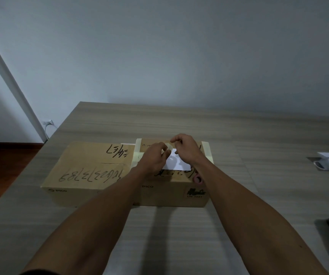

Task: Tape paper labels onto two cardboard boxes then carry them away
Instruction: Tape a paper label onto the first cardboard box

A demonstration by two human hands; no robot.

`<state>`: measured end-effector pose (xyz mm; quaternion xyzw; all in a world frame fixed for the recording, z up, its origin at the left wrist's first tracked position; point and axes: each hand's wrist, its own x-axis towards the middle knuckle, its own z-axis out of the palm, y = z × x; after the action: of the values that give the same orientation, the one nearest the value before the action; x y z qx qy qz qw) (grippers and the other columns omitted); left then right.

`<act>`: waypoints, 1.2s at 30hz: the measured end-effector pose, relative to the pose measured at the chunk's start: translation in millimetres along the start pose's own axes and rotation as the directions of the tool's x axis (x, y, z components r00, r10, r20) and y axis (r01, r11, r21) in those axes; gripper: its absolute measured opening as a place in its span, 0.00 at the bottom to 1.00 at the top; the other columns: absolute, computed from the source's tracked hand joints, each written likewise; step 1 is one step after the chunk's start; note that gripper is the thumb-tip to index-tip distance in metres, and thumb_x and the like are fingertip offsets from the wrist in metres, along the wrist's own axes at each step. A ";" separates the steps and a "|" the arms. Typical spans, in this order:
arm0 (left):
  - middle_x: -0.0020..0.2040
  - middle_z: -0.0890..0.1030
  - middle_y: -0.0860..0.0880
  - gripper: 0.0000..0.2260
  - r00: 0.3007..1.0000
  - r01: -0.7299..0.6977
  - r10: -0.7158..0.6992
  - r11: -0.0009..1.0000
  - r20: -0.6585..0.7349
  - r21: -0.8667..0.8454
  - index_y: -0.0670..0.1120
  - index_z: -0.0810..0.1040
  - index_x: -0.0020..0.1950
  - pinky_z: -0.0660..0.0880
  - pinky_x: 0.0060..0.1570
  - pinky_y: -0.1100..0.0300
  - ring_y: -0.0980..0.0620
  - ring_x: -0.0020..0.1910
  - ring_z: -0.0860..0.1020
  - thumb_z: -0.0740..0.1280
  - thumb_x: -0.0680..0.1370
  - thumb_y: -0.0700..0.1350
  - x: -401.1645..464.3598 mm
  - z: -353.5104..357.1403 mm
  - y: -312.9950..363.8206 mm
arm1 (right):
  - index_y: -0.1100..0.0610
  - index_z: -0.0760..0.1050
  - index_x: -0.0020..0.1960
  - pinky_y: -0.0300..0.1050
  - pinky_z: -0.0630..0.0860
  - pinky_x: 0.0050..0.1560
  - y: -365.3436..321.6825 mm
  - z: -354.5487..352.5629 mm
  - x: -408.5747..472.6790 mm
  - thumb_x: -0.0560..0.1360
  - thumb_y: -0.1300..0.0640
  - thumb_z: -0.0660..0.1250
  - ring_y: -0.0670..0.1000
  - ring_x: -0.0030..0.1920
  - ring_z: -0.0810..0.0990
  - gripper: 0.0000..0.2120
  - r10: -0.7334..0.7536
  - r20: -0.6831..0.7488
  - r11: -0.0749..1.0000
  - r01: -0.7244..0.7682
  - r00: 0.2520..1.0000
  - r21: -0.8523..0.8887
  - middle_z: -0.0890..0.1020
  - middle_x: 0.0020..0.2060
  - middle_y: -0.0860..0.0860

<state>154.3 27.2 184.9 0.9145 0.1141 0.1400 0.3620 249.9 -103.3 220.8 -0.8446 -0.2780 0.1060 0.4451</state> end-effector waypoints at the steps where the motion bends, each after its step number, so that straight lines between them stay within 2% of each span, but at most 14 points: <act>1: 0.54 0.78 0.46 0.11 1.000 0.002 -0.002 1.000 -0.001 0.007 0.43 0.77 0.57 0.68 0.49 0.55 0.49 0.50 0.74 0.61 0.85 0.49 0.0 0.1 0.2 | 0.60 0.81 0.58 0.58 0.80 0.59 0.4 -0.7 -0.1 0.82 0.67 0.58 0.52 0.47 0.80 0.14 0.001 -0.005 1.000 -0.001 1.000 0.007 0.83 0.57 0.55; 7: 0.56 0.78 0.46 0.11 1.000 -0.008 0.007 1.000 0.002 0.026 0.42 0.77 0.58 0.67 0.50 0.56 0.50 0.50 0.72 0.61 0.85 0.49 0.1 2.6 0.5 | 0.60 0.83 0.54 0.52 0.81 0.55 3.4 -3.5 -2.9 0.80 0.65 0.64 0.49 0.43 0.80 0.10 0.002 -0.034 1.000 -0.001 0.999 0.031 0.82 0.44 0.48; 10: 0.56 0.78 0.45 0.12 1.000 -0.014 0.014 1.000 0.011 0.023 0.42 0.77 0.58 0.67 0.50 0.56 0.50 0.50 0.72 0.62 0.85 0.50 -0.7 2.4 2.5 | 0.57 0.83 0.51 0.47 0.79 0.49 4.5 -4.1 -3.4 0.79 0.64 0.66 0.45 0.40 0.78 0.07 -0.008 -0.036 1.000 0.009 0.999 0.027 0.80 0.39 0.44; 13: 0.55 0.78 0.45 0.11 1.000 -0.025 0.025 1.000 0.013 0.008 0.44 0.77 0.56 0.71 0.52 0.52 0.48 0.51 0.74 0.62 0.85 0.50 -2.1 2.0 2.3 | 0.60 0.83 0.53 0.40 0.72 0.48 4.0 -5.0 -3.0 0.80 0.63 0.66 0.45 0.44 0.79 0.07 -0.026 -0.031 0.999 0.025 0.999 -0.026 0.82 0.43 0.47; 15: 0.53 0.78 0.48 0.09 1.000 -0.015 0.015 1.000 0.002 -0.013 0.47 0.76 0.52 0.74 0.53 0.51 0.48 0.51 0.76 0.63 0.84 0.51 -3.8 0.4 2.5 | 0.61 0.84 0.52 0.41 0.72 0.51 4.1 -5.7 -1.4 0.80 0.63 0.67 0.48 0.49 0.80 0.07 -0.070 -0.033 0.996 0.068 0.997 -0.063 0.84 0.48 0.52; 17: 0.51 0.79 0.49 0.09 1.000 0.020 -0.020 0.998 0.000 -0.058 0.48 0.75 0.48 0.74 0.50 0.51 0.49 0.48 0.77 0.63 0.83 0.52 -4.8 -1.0 5.2 | 0.62 0.84 0.51 0.39 0.72 0.50 3.1 -7.3 -1.4 0.81 0.63 0.67 0.48 0.48 0.80 0.07 -0.075 -0.021 0.993 0.073 0.997 -0.092 0.83 0.48 0.51; 20: 0.43 0.79 0.47 0.16 0.997 0.071 -0.073 0.990 -0.016 -0.121 0.44 0.75 0.43 0.71 0.43 0.52 0.48 0.42 0.78 0.64 0.83 0.55 -5.2 -3.3 9.2 | 0.60 0.82 0.51 0.43 0.76 0.49 3.3 -10.9 1.3 0.81 0.62 0.66 0.50 0.46 0.82 0.06 -0.046 -0.033 0.997 0.044 0.998 -0.071 0.82 0.45 0.49; 23: 0.33 0.70 0.48 0.22 0.996 0.077 -0.083 0.986 -0.036 -0.147 0.44 0.66 0.36 0.65 0.37 0.52 0.48 0.35 0.72 0.62 0.84 0.56 -7.5 -6.7 7.7 | 0.59 0.83 0.49 0.45 0.78 0.48 -0.3 -16.7 6.0 0.80 0.62 0.68 0.49 0.42 0.81 0.05 -0.060 -0.048 0.997 0.058 0.997 -0.045 0.83 0.41 0.50; 24: 0.33 0.69 0.48 0.22 0.996 0.082 -0.087 0.984 -0.022 -0.156 0.45 0.66 0.35 0.65 0.38 0.53 0.48 0.35 0.72 0.62 0.84 0.56 -7.9 -7.6 7.6 | 0.60 0.84 0.49 0.45 0.78 0.48 -1.7 -18.7 6.5 0.80 0.62 0.68 0.48 0.41 0.81 0.05 -0.065 -0.043 0.997 0.063 0.997 -0.049 0.84 0.41 0.50; 27: 0.37 0.76 0.46 0.20 0.994 0.108 -0.112 0.969 -0.006 -0.223 0.42 0.73 0.38 0.69 0.42 0.52 0.46 0.41 0.78 0.65 0.83 0.55 -6.3 -9.9 8.9 | 0.60 0.84 0.50 0.43 0.79 0.46 -2.3 -24.5 9.7 0.79 0.64 0.69 0.45 0.38 0.80 0.05 -0.071 -0.051 0.997 0.070 0.996 -0.022 0.84 0.39 0.49; 31: 0.34 0.77 0.52 0.19 0.984 0.127 -0.154 0.961 -0.093 -0.247 0.46 0.73 0.32 0.67 0.39 0.57 0.53 0.38 0.75 0.70 0.80 0.52 -4.3 -13.3 5.6 | 0.60 0.85 0.50 0.36 0.75 0.42 -4.0 -31.2 12.5 0.79 0.65 0.69 0.41 0.36 0.78 0.06 -0.083 -0.091 0.996 0.084 0.992 0.008 0.83 0.39 0.47; 33: 0.32 0.77 0.50 0.19 0.983 0.136 -0.164 0.954 -0.087 -0.268 0.43 0.73 0.32 0.69 0.38 0.58 0.53 0.35 0.76 0.72 0.79 0.51 -4.2 -13.5 6.6 | 0.59 0.84 0.50 0.39 0.77 0.43 -6.3 -33.3 14.1 0.79 0.64 0.69 0.43 0.37 0.79 0.05 -0.099 -0.072 0.995 0.100 0.993 0.008 0.84 0.39 0.48; 36: 0.28 0.70 0.52 0.19 0.974 0.187 -0.220 0.920 -0.059 -0.344 0.45 0.68 0.30 0.67 0.34 0.60 0.55 0.30 0.69 0.73 0.76 0.47 -3.8 -13.1 13.5 | 0.56 0.84 0.48 0.45 0.81 0.49 -8.8 -36.3 17.7 0.79 0.63 0.70 0.46 0.41 0.81 0.05 -0.126 -0.037 0.992 0.126 0.991 0.003 0.84 0.41 0.48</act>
<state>147.8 24.7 202.8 0.8147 0.2002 0.1630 0.5193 276.7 -114.5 250.2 -0.8261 -0.3221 0.0628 0.4580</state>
